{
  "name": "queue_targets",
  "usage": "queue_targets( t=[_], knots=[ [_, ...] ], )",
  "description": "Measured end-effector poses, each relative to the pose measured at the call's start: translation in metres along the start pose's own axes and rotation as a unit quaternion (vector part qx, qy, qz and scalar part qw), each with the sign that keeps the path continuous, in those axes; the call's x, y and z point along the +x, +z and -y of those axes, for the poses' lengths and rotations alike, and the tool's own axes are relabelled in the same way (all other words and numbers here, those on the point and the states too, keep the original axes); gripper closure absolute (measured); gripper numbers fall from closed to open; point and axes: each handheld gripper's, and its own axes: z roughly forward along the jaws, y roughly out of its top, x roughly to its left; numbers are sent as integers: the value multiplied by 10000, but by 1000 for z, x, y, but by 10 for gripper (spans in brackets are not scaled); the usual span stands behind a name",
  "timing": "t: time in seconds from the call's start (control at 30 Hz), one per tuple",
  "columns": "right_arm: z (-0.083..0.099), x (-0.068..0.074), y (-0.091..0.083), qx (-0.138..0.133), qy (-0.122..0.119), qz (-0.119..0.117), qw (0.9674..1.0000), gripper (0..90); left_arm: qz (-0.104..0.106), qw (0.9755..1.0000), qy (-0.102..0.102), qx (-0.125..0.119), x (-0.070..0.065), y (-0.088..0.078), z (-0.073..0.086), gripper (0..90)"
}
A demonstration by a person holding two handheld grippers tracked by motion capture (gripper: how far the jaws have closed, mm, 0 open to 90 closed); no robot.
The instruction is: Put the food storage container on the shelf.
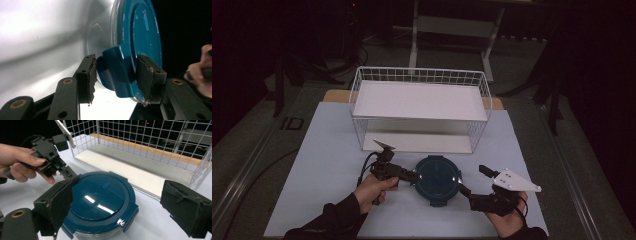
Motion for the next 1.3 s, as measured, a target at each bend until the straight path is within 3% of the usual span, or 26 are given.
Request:
queue_targets(
  t=[0.03,0.23,0.3,0.33,0.37,0.4,0.43,0.47,0.6,0.7,0.73,0.77,0.87,1.07,1.1,1.2,1.3],
  knots=[
    [1,-1,1,35,64,-16,10000,108,73,10000,-18,9,2,1,0,524],
    [2,-9,3,155,326,-89,9993,125,19,9997,257,-7,-1,0,0,528],
    [5,-16,6,309,625,-181,9974,143,-16,9993,369,-42,-4,0,2,529],
    [8,-23,9,447,903,-300,9945,148,-62,9988,476,-53,-7,-1,4,530],
    [8,-23,9,447,903,-300,9945,148,-62,9988,476,-53,-7,-1,4,530],
    [10,-27,11,530,1063,-361,9923,148,-62,9988,476,-53,-7,-1,4,530],
    [10,-27,11,530,1063,-361,9923,165,-119,9977,672,-66,-11,-2,7,530],
    [15,-37,16,689,1462,-556,9853,187,-129,9973,719,-91,-12,-2,8,534],
    [24,-52,27,975,2144,-880,9679,275,-148,9950,972,-150,-16,-4,13,543],
    [31,-60,33,1146,2468,-953,9575,335,-137,9937,1094,-190,-17,-5,16,549],
    [33,-62,35,1208,2576,-1095,9524,347,-117,9931,1149,-201,-17,-5,17,549],
    [36,-64,37,1261,2648,-1132,9493,352,-110,9929,1167,-206,-17,-5,17,550],
    [45,-68,42,1389,3001,-1343,9341,367,-122,9917,1256,-225,-18,-6,19,553],
    [52,-70,48,1505,3182,-1559,9229,394,-76,9893,1432,-268,-21,-6,22,563],
    [52,-70,49,1525,3231,-1631,9196,395,-69,9895,1420,-277,-20,-6,23,564],
    [53,-69,51,1583,3239,-1777,9157,433,-54,9893,1427,-293,-20,-7,23,565],
    [53,-68,50,1602,3276,-1788,9138,460,-67,9891,1437,-326,-21,-6,25,565]
  ],
)
